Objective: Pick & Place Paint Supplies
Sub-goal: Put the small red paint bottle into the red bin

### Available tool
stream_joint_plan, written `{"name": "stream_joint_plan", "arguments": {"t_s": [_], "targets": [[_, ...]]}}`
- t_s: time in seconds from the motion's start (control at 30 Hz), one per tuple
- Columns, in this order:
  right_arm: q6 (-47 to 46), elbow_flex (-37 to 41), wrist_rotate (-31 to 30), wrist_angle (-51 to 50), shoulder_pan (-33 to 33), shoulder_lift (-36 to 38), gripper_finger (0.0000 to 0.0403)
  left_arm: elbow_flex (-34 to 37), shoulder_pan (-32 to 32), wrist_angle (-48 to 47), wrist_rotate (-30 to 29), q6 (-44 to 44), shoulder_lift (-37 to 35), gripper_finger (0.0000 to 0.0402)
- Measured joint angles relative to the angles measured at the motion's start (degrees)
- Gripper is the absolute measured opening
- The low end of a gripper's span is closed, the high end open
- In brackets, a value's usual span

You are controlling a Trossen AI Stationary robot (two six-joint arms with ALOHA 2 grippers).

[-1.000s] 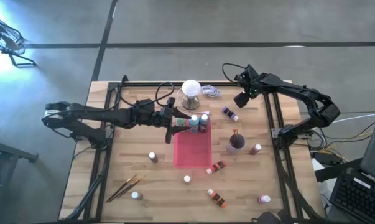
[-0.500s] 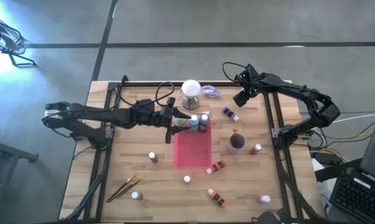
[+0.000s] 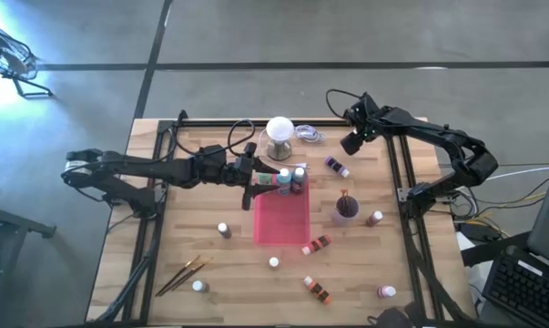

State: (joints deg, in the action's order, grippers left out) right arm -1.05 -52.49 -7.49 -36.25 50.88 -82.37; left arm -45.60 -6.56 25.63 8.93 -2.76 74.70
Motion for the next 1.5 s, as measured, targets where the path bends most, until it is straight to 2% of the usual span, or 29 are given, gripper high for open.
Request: {"name": "stream_joint_plan", "arguments": {"t_s": [0.17,0.33,0.57,0.9,1.13,1.27,1.5], "targets": [[0.05,0.0,0.0,1.66,0.03,0.0,0.0215,0.0,0.0,0.01,0.0,0.0,0.0,0.0209],[0.23,0.0,-0.03,1.78,0.03,-0.18,0.0201,0.0,-0.01,0.0,0.0,0.0,0.0,0.0209],[0.71,0.0,-3.47,2.6,0.14,-0.22,0.0171,0.0,0.0,0.02,0.0,0.0,0.0,0.0209],[1.87,0.17,-2.84,2.86,0.12,-0.2,0.011,0.0,-0.01,0.0,0.0,0.01,0.0,0.0209],[3.21,0.1,-0.42,2.22,0.23,-0.03,0.0108,0.0,0.01,0.02,0.0,0.0,0.0,0.0209],[4.15,-1.2,0.23,-1.79,0.17,0.57,0.0108,0.0,-0.01,0.02,0.0,0.01,0.0,0.0209],[4.71,-4.73,0.26,-6.4,-0.17,5.38,0.0108,0.0,0.0,0.0,0.0,0.01,0.0,0.0209]]}}
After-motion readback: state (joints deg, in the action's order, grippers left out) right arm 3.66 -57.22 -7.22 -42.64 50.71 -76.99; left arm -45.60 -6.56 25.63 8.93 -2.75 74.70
